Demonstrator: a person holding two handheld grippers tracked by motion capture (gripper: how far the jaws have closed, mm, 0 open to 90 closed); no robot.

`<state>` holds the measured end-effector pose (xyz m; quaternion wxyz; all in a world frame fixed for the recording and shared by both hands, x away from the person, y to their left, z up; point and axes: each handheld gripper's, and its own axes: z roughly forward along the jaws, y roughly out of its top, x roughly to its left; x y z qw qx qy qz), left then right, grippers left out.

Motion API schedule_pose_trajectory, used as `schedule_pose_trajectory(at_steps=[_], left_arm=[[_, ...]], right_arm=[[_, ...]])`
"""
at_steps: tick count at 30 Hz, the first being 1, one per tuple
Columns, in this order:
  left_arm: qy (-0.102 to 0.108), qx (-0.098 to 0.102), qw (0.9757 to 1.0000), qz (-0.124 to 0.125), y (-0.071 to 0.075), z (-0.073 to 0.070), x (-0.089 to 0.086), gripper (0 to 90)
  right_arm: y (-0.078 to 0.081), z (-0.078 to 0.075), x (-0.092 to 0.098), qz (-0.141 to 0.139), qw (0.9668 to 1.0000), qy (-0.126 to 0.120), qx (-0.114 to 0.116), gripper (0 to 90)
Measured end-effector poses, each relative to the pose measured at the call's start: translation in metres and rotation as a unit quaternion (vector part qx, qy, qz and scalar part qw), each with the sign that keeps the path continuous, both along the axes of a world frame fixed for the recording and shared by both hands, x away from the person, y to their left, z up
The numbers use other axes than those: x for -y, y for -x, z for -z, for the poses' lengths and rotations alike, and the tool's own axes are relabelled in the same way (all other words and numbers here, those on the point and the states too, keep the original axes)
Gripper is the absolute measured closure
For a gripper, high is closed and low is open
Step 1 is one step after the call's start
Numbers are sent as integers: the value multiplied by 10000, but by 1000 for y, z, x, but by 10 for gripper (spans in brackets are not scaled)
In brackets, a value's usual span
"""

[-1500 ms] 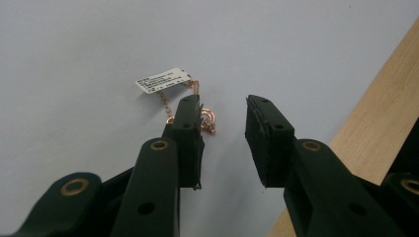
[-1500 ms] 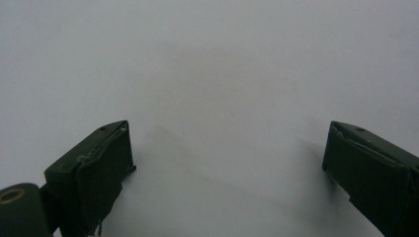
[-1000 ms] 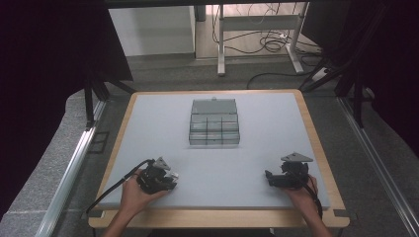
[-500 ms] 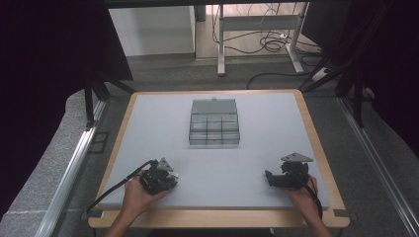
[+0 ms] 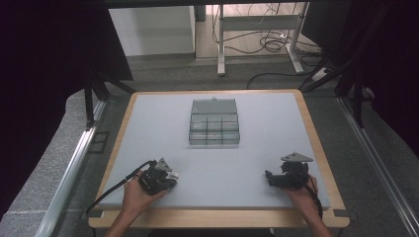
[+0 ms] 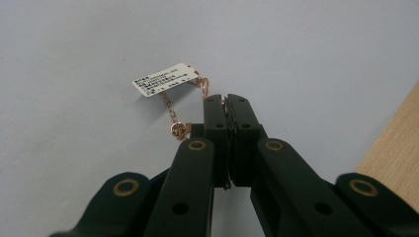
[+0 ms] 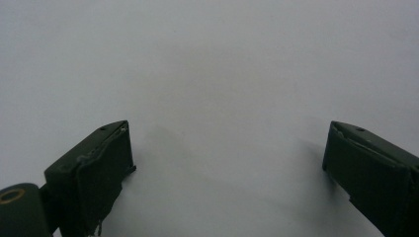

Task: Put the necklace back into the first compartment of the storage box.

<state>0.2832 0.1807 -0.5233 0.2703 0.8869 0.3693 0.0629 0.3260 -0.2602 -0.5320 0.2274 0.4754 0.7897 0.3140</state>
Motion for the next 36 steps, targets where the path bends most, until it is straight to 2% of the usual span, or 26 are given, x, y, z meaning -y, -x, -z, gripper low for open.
schedule_pose_trajectory(at_steps=[2,3,4,5,6,8,9,11,12,19,20,21,24,29,30,36], left_arm=[[16,-35,10000,29,-1,0,0,876],[135,-200,9997,62,-3,-1,0,769],[135,-200,9997,62,-3,-1,0,716],[176,-325,9993,97,-4,-2,1,671],[176,-325,9993,97,-4,-2,1,649],[-3,-205,9998,48,-6,-3,4,590],[-3,-205,9998,48,-6,-3,4,552],[-258,-98,9996,-76,-8,-3,7,517],[-293,-83,9995,-54,-8,-3,8,511],[-290,-91,9995,-30,-7,-3,9,555],[-296,-71,9995,7,-6,-3,9,574],[-323,-46,9994,85,-5,-4,11,641],[-432,21,9989,192,-2,-5,16,691],[-411,-38,9990,159,-3,-5,17,739],[-403,-36,9990,168,-3,-5,18,777],[-363,-108,9992,135,-4,-5,18,814]], right_arm=[[0,0,0,-1,10000,1,0,46],[0,0,0,-2,10000,0,1,46],[0,0,0,-2,10000,0,1,46],[0,0,0,-5,10000,1,0,46],[0,0,0,-5,10000,1,0,46],[0,0,0,-6,10000,3,1,47],[0,0,0,-6,10000,2,2,47],[0,0,0,-6,10000,2,2,46],[0,0,0,-7,10000,2,1,46],[0,0,0,-13,10000,3,2,46],[0,0,0,-14,10000,4,3,46],[0,0,0,-13,10000,4,2,46],[0,0,0,-14,10000,3,1,46],[0,0,0,-16,10000,7,4,46],[0,0,0,-16,10000,6,4,46],[0,0,0,-15,10000,8,4,46]])
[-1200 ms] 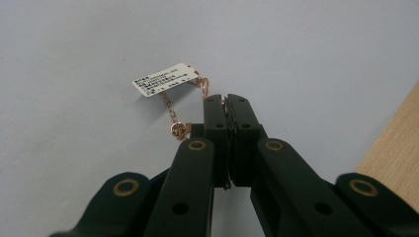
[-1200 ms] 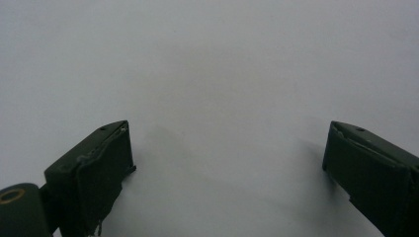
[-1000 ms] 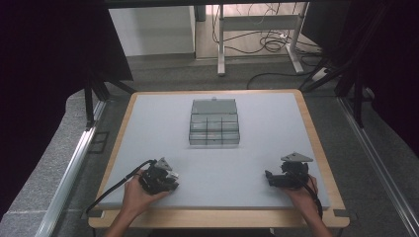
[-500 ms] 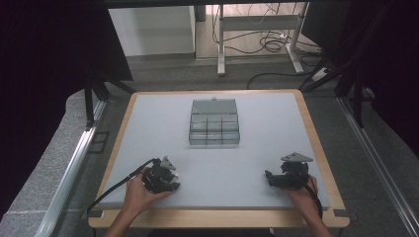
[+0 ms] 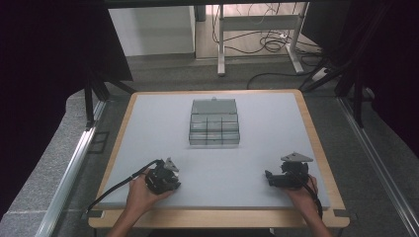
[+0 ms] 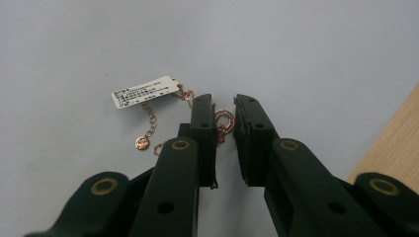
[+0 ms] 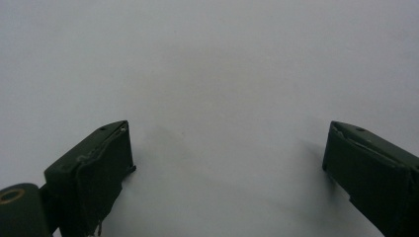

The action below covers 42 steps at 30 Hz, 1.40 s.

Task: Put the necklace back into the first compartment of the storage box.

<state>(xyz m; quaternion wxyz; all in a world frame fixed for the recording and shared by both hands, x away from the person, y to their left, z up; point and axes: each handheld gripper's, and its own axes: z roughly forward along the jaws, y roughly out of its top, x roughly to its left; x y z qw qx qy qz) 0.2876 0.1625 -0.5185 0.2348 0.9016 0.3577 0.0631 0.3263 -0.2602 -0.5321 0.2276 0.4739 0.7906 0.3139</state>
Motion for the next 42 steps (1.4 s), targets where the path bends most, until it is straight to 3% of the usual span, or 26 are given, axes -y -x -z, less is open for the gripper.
schedule_pose_trajectory(at_steps=[9,24,32,42], left_arm=[[99,58,9999,9,0,1,-1,892],[253,66,9997,15,0,0,-4,896],[652,175,9977,-40,3,-13,-13,896],[1161,301,9927,-101,4,-34,-30,896]], right_arm=[[0,0,0,-1,10000,2,0,46],[0,0,0,-13,10000,1,-1,46],[0,0,0,-20,10000,6,2,47],[0,0,0,-20,10000,6,4,46]])
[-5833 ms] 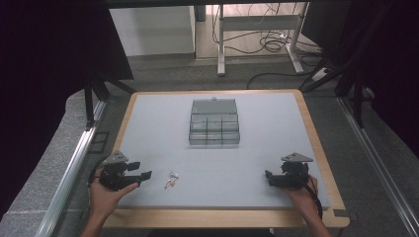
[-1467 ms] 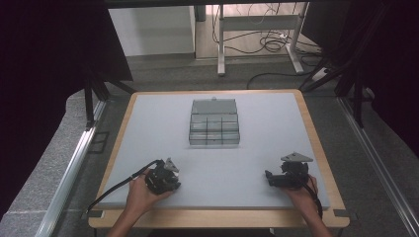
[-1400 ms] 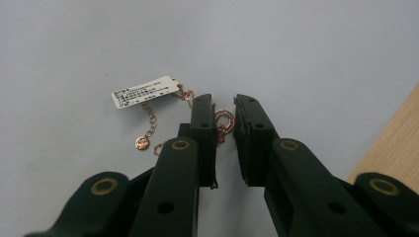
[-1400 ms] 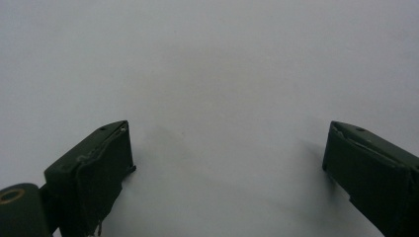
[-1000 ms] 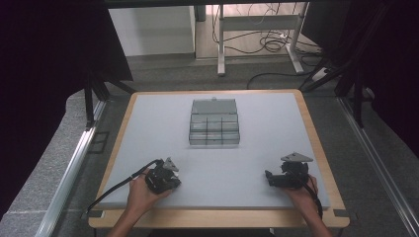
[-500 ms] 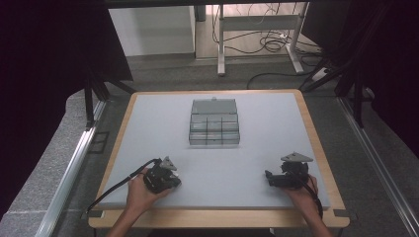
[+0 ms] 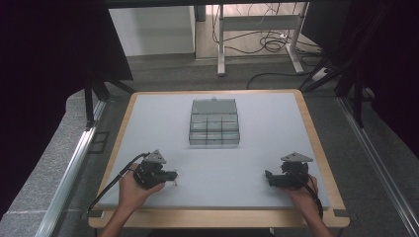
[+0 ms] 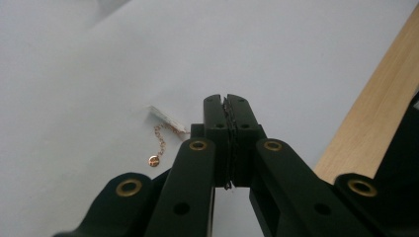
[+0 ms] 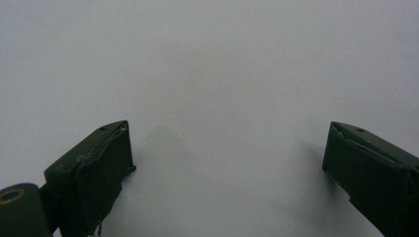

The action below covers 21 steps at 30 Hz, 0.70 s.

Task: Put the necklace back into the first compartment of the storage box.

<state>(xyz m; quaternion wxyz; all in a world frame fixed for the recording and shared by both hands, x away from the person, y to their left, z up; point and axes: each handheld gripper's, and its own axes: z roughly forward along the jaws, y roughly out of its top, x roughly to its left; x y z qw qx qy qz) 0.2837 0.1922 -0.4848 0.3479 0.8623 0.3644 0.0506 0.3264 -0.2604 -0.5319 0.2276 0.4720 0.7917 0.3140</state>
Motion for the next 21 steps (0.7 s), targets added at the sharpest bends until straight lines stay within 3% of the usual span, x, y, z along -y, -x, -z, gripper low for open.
schedule_pose_trajectory(at_steps=[6,13,21], left_arm=[[249,107,9996,-3,2,-18,-5,896],[277,276,9992,69,-2,-47,-5,896],[383,381,9985,53,-7,-68,-9,896]], right_arm=[[0,0,0,6,10000,3,5,46],[0,0,0,8,10000,12,13,47],[1,0,0,10,10000,14,18,47]])
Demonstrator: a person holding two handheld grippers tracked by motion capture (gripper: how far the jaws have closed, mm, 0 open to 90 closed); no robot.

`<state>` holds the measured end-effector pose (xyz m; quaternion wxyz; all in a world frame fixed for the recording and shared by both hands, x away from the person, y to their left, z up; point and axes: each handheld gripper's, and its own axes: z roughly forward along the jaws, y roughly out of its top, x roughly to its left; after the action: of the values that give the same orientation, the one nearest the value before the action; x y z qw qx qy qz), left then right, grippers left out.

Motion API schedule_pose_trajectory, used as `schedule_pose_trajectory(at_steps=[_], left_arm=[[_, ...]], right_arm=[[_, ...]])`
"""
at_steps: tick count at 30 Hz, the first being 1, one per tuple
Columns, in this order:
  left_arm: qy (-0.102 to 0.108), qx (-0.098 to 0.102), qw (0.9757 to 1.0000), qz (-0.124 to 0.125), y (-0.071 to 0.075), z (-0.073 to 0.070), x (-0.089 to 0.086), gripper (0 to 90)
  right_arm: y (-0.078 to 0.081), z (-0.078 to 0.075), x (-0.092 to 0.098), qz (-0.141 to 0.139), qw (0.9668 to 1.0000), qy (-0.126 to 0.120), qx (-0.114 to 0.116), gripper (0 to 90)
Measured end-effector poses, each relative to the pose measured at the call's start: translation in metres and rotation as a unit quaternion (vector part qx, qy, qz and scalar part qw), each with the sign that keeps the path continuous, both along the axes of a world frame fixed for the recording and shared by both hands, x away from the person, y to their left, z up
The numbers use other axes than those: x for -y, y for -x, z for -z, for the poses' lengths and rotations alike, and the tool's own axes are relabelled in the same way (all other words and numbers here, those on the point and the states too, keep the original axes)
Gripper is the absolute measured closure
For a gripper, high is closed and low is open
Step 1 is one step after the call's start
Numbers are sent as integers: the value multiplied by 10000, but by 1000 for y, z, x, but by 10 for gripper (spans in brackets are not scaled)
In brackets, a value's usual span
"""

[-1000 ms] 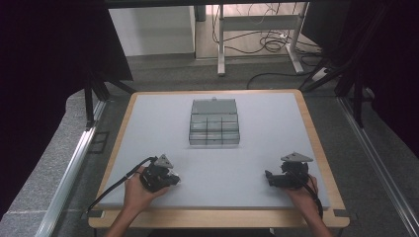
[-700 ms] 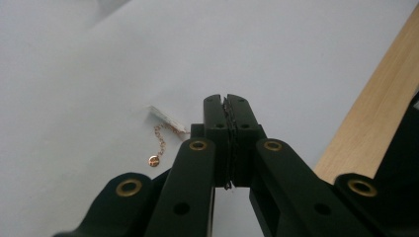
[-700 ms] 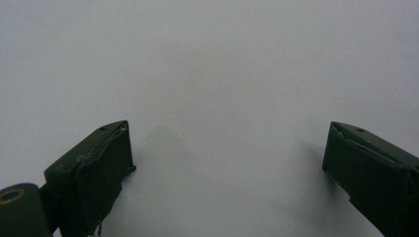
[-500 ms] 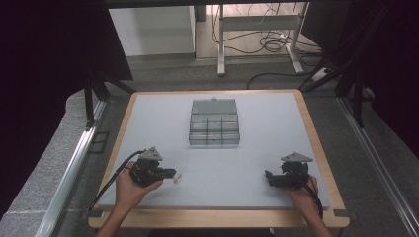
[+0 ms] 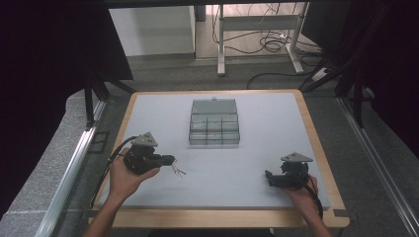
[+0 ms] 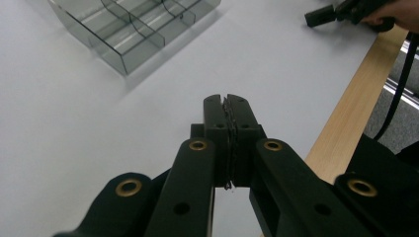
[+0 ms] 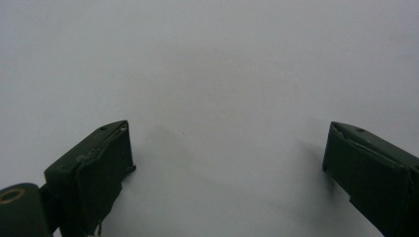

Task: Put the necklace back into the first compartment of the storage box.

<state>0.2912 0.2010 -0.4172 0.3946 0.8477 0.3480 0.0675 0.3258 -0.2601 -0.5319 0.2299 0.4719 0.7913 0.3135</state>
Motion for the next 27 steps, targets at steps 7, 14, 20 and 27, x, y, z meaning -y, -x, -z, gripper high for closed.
schedule_pose_trajectory(at_steps=[7,14,20,27], left_arm=[[68,75,9999,-31,-4,-18,-2,896],[-2,139,9999,-26,-7,-30,-1,896],[3,155,9999,-36,-12,-35,0,896],[3,149,9998,-95,-19,-41,-2,896]], right_arm=[[0,0,0,1,10000,-15,-1,47],[0,0,0,-1,10000,-14,1,46],[0,0,0,0,10000,-14,-3,47],[0,0,0,-1,10000,-14,-2,46]])
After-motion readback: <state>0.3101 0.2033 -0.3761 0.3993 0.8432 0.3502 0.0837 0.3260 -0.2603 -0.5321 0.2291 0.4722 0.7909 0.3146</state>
